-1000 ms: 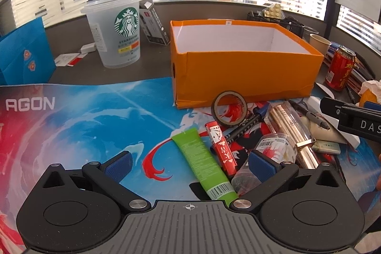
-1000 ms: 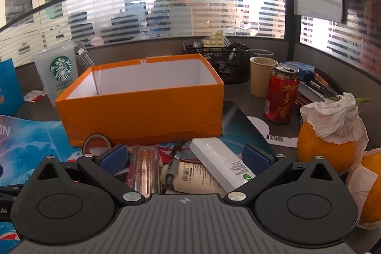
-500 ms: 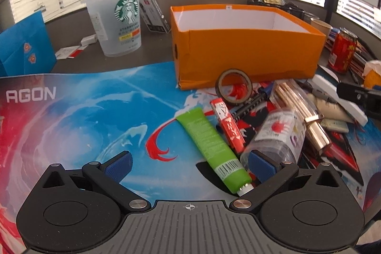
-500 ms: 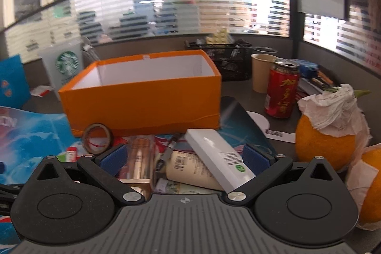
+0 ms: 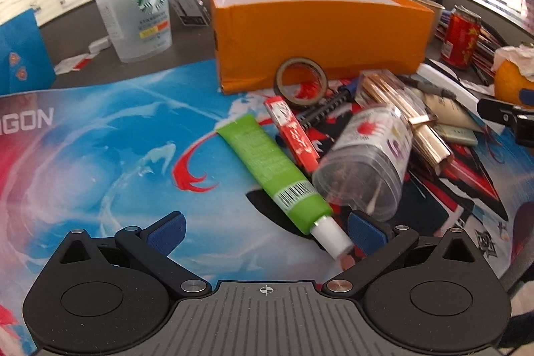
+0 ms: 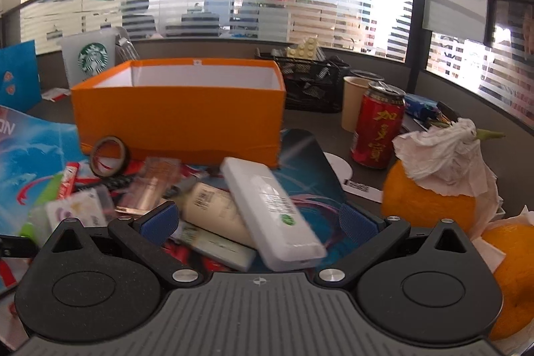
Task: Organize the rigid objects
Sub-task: 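Move the left tool toward the green tube while the right tool approaches the white device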
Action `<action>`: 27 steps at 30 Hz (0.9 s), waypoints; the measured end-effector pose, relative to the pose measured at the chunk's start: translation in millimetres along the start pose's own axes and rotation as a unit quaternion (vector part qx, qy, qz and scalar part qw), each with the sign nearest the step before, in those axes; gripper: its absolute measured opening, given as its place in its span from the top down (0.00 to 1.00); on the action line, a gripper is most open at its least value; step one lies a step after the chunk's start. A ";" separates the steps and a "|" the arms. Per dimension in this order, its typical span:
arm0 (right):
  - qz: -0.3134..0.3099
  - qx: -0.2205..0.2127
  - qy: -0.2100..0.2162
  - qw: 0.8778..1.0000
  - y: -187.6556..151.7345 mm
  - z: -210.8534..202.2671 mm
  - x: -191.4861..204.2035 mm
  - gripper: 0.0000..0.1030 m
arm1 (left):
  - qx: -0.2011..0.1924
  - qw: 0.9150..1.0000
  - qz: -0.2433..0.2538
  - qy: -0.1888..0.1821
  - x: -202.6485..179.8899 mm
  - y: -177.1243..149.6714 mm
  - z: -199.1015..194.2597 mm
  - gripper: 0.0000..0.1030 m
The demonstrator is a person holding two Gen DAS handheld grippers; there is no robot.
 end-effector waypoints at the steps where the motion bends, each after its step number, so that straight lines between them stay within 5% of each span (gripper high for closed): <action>1: -0.002 0.002 0.002 1.000 -1.7 2.1 -3.3 0.00 | 0.003 1.000 0.003 -0.002 -1.9 -1.4 1.0 0.00; 9: 0.006 0.025 0.060 0.998 -11.1 21.6 -14.5 0.00 | 0.008 1.000 -0.012 -0.007 -1.7 -2.4 12.8 0.00; 27: 0.027 0.033 0.103 0.994 -6.2 44.1 -24.5 0.07 | -0.006 0.997 -0.064 0.044 41.3 10.3 26.0 0.00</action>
Point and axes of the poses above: each gripper's, at about its wrist camera, not at the fingertips, and z roughly the way its jaws point, x to its left, y to its top, the point moved 10 cm from there along z, roughly the way its jaws point, and after that the axes turned 1 degree about x, right-handed, at the moved point
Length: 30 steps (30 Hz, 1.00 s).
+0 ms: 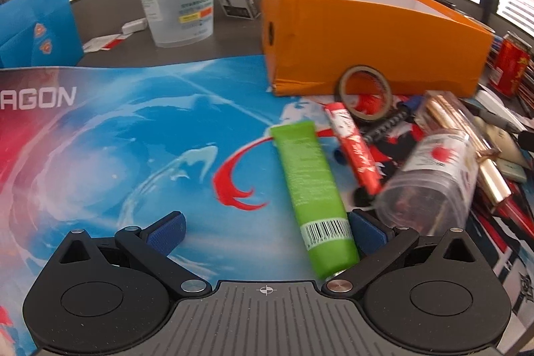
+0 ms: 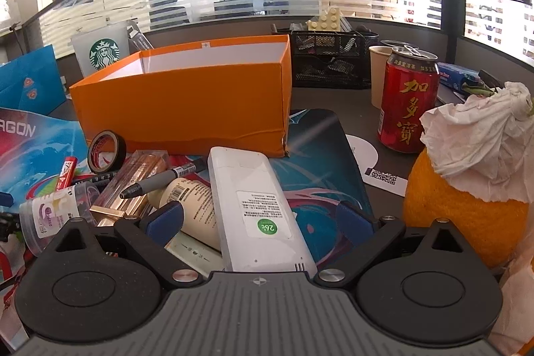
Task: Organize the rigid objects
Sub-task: 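Move the left tool toward the green tube while the right tool approaches the white device, then close the left gripper on the green tube while the right gripper grasps the white device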
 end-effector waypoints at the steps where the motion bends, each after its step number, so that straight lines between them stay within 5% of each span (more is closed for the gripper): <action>1: 0.002 0.005 0.003 1.000 -0.7 2.0 0.4 0.17 | 0.001 1.000 0.001 -0.001 1.2 0.3 0.3 0.00; 3: 0.008 0.019 0.013 1.000 -3.5 7.4 1.8 0.31 | 0.001 1.000 0.003 -0.002 2.0 0.7 0.7 0.00; 19: 0.067 0.032 0.065 0.995 1.3 20.6 -7.5 0.35 | -0.017 0.998 0.040 -0.041 -15.6 4.7 3.0 0.04; 22: 0.066 0.028 0.069 0.995 3.9 20.4 -8.2 0.49 | -0.026 0.998 0.045 -0.045 -19.7 8.1 0.3 0.20; 25: 0.065 0.032 0.063 0.995 4.2 20.3 -7.0 0.49 | -0.030 0.997 0.049 -0.051 -24.0 10.2 -1.9 0.37; 28: 0.058 0.030 0.049 0.997 4.4 19.2 -4.8 0.50 | -0.033 0.997 0.054 -0.055 -27.4 11.1 -4.9 0.67; 30: 0.049 0.028 0.035 0.998 4.1 18.1 -2.6 0.50 | -0.031 0.996 0.054 -0.060 -29.0 10.7 -5.7 0.69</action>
Point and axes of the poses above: each gripper's, at about its wrist camera, not at the fingertips, and z roughly the way its jaws point, x to its left, y to its top, the point moved 10 cm from there along z, roughly the way its jaws point, and after that the axes turned 1 degree about x, right-handed, at the moved point
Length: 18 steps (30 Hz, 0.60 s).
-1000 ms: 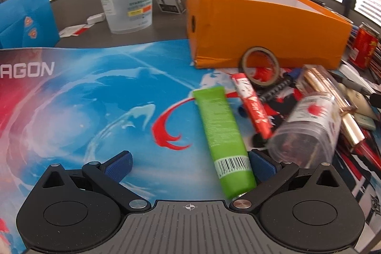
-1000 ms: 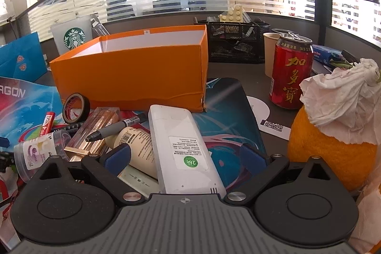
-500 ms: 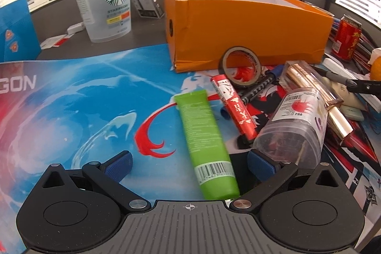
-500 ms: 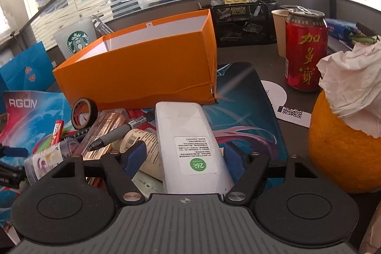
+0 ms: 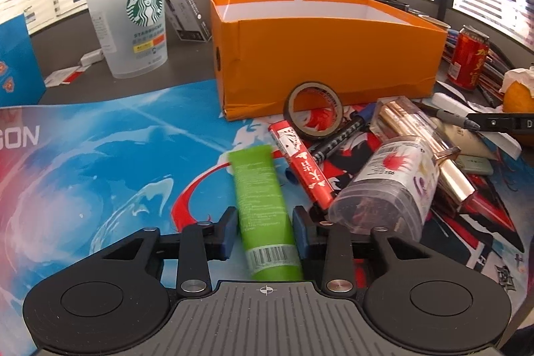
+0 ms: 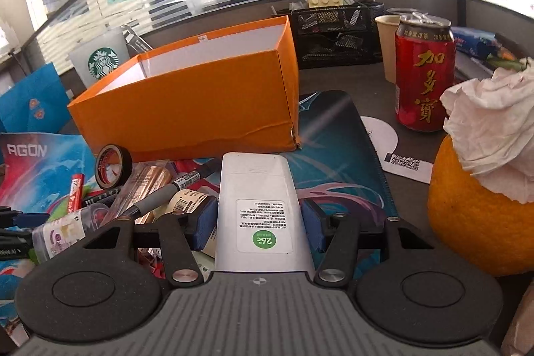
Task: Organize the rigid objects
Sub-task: 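Close the left gripper on the green tube while the right gripper grasps the white device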
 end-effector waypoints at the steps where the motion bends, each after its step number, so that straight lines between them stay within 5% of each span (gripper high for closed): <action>1: -0.007 -0.002 -0.009 1.000 0.0 -0.8 1.5 0.50 | 0.000 1.000 -0.001 -0.001 0.3 0.0 -0.2 0.69; 6: -0.039 -0.016 -0.050 0.998 0.3 -3.7 6.0 0.50 | 0.002 1.000 -0.012 -0.013 1.4 -1.2 -2.6 0.69; 18: -0.058 -0.045 -0.065 0.995 12.1 -22.4 12.9 0.50 | -0.017 0.999 -0.027 -0.016 7.4 11.7 -23.6 0.71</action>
Point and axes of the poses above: each gripper's, at about its wrist camera, not at the fingertips, and z roughly the way its jaws point, x to its left, y to its top, the point moved 10 cm from there along z, roughly the way its jaws point, and after that the axes turned 1 degree about x, right-handed, at the moved point
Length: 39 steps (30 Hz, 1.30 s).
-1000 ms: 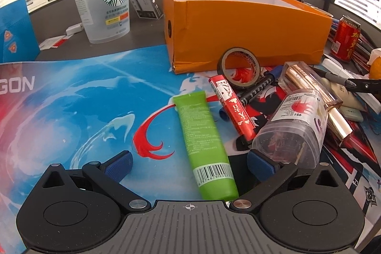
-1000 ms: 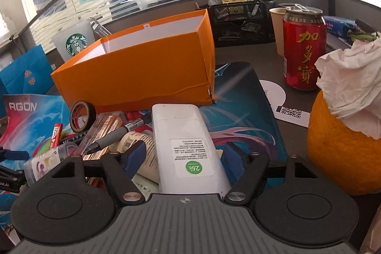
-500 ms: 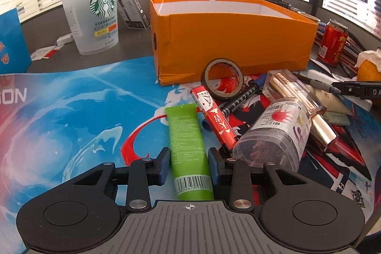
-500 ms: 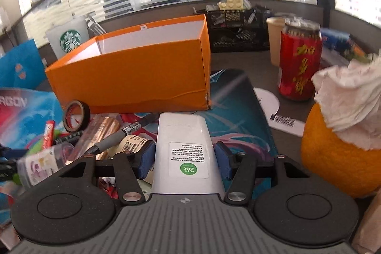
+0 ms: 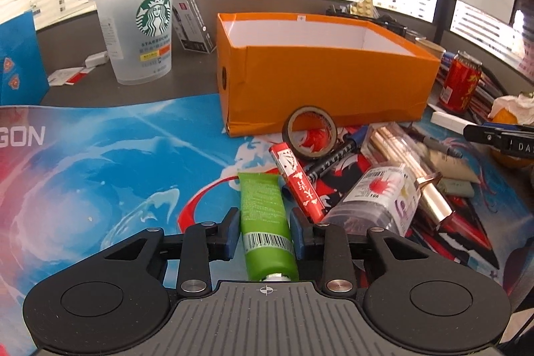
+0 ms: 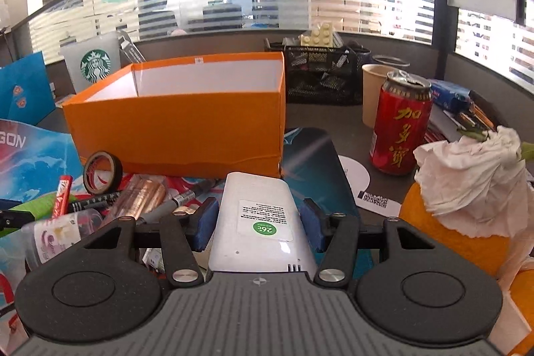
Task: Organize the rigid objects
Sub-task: 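Close the left gripper on the green tube while the right gripper grasps the white device, then lift the green tube with the left gripper while the right carries the white device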
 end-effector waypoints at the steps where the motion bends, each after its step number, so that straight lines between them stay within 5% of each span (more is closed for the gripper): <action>1: -0.001 -0.003 0.000 1.000 1.2 -1.8 1.5 0.50 | -0.003 1.000 -0.001 0.000 0.3 1.7 -2.2 0.72; 5: -0.006 -0.013 0.005 1.000 6.6 -8.0 8.2 0.50 | -0.014 1.000 -0.005 -0.002 1.2 7.1 -11.4 0.94; 12: -0.013 -0.017 0.014 1.000 7.5 -12.4 20.0 0.50 | 0.006 1.000 -0.009 0.015 8.7 -4.1 -3.1 0.96; 19: -0.011 -0.016 0.016 1.000 4.0 -12.7 25.7 0.50 | 0.024 0.999 -0.033 -0.034 3.0 -11.1 0.0 0.95; 22: -0.007 -0.017 0.016 1.000 4.3 -12.8 24.2 0.50 | 0.029 0.996 -0.066 -0.061 3.1 -10.3 1.6 0.79; 23: -0.007 -0.017 0.015 1.000 4.2 -13.0 24.3 0.50 | 0.029 0.995 -0.072 -0.065 3.1 -10.1 1.6 0.62; 24: -0.007 -0.016 0.015 1.000 3.8 -13.1 24.3 0.50 | 0.032 0.995 -0.073 -0.057 4.2 -11.2 2.3 0.26; 26: -0.006 -0.017 0.016 1.000 3.7 -13.3 24.2 0.50 | 0.024 0.997 -0.065 -0.016 8.2 -13.7 2.0 0.06; 29: -0.004 -0.017 0.016 1.000 3.3 -13.0 23.9 0.50 | 0.023 0.999 -0.033 -0.006 -1.3 -18.9 2.6 0.14; 30: -0.004 -0.017 0.016 1.000 3.7 -12.6 23.6 0.50 | 0.030 0.999 -0.029 -0.013 -6.1 -22.2 4.9 0.38; 31: -0.003 -0.017 0.016 1.000 3.9 -12.2 23.4 0.50 | 0.041 0.999 -0.020 -0.015 -11.0 -26.5 8.8 0.46; 32: -0.002 -0.018 0.017 1.000 4.0 -11.9 23.3 0.50 | 0.029 1.000 -0.002 0.002 -13.1 -25.8 8.4 0.66; 39: 0.002 -0.026 0.016 1.000 7.0 -14.9 21.9 0.50 | 0.017 1.000 0.003 -0.011 -17.6 -25.2 5.0 0.70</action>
Point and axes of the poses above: each gripper's, at about its wrist camera, not at the fingertips, and z roughly the way its jaws point, x to its left, y to its top, the point moved 10 cm from there along z, roughly the way its jaws point, and after that the axes turned 1 degree about x, right-handed, at the moved point
